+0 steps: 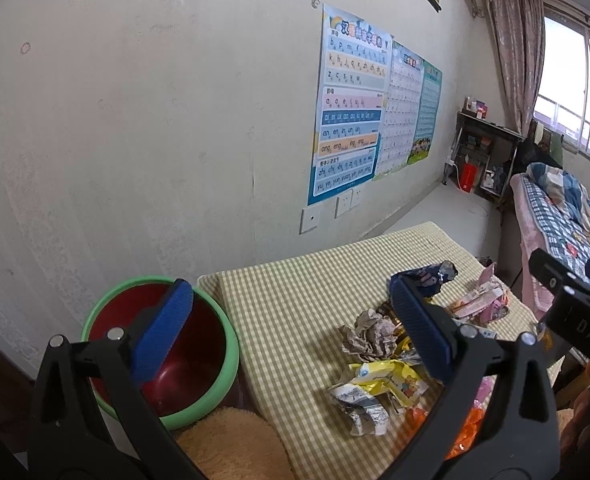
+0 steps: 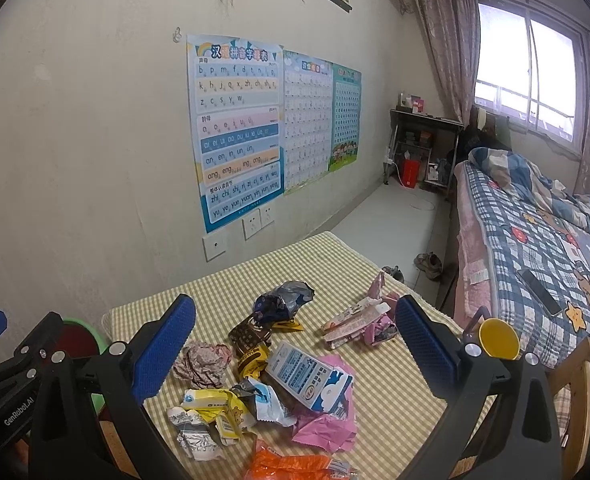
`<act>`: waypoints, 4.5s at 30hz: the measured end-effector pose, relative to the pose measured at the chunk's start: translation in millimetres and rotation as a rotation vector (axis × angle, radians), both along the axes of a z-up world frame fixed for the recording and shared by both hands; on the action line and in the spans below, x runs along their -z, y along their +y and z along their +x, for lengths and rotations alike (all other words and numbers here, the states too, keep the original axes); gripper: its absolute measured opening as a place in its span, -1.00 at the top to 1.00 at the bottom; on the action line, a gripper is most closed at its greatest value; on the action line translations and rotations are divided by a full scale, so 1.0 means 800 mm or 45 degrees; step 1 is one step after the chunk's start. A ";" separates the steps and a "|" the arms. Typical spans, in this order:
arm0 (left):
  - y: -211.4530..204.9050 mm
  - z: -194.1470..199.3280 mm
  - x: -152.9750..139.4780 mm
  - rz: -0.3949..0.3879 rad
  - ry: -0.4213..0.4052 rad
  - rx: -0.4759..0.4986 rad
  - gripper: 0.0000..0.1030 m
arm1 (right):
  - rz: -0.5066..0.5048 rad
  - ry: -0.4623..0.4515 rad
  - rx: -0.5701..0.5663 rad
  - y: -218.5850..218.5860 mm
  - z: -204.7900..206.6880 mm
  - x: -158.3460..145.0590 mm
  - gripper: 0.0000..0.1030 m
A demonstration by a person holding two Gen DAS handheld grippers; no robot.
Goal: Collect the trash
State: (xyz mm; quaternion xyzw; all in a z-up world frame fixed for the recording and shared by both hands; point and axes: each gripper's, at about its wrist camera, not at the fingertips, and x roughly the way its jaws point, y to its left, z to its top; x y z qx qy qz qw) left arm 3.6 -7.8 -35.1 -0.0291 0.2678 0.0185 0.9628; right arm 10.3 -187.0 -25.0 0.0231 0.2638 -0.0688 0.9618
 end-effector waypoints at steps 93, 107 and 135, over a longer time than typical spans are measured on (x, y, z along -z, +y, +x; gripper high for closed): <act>0.094 0.037 0.087 -0.151 0.399 0.050 0.23 | 0.649 0.120 -0.323 -0.080 0.022 0.028 0.22; 0.245 0.031 0.144 -0.136 0.470 -0.374 0.23 | 0.589 0.548 -0.814 0.194 0.107 0.093 0.22; 0.155 0.049 0.122 -0.213 0.459 -0.265 -0.55 | 0.194 0.398 -0.293 0.002 0.070 0.146 -0.35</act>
